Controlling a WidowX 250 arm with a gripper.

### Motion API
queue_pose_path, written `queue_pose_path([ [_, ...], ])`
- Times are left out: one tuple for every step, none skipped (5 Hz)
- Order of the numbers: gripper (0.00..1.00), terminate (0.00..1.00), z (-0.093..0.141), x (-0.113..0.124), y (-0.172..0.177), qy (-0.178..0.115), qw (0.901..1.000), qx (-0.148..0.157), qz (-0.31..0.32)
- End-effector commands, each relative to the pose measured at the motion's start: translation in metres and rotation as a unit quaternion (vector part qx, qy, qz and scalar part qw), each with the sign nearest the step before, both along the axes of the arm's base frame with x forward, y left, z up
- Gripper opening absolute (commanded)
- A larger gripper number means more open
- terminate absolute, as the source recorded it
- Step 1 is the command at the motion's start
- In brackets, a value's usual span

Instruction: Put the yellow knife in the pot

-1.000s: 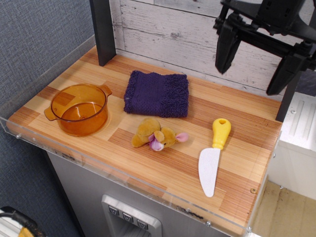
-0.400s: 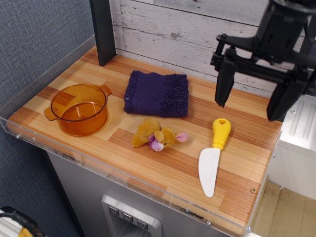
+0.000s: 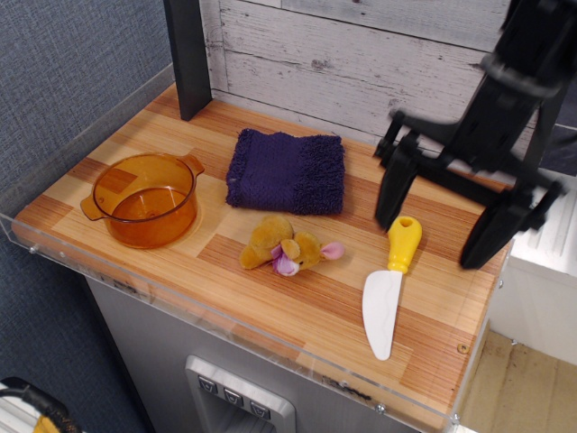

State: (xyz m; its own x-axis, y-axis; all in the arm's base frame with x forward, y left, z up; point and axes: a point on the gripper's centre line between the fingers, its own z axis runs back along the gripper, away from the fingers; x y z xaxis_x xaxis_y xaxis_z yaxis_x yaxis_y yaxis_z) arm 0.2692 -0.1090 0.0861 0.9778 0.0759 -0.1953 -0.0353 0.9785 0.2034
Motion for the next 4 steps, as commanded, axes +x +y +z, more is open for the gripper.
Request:
queue_pose_path([
  [1.0, 0.0, -0.036, 0.007, 0.017, 0.01, 0.999, -0.043, 0.005],
  [1.0, 0.0, -0.049, 0.023, 0.019, -0.048, 0.9978, -0.021, -0.041],
  [1.0, 0.0, -0.058, 0.037, 0.021, -0.095, 0.9922, -0.009, -0.08],
  [1.0, 0.0, -0.055, 0.043, 0.026, -0.125, 0.9876, 0.009, -0.095],
])
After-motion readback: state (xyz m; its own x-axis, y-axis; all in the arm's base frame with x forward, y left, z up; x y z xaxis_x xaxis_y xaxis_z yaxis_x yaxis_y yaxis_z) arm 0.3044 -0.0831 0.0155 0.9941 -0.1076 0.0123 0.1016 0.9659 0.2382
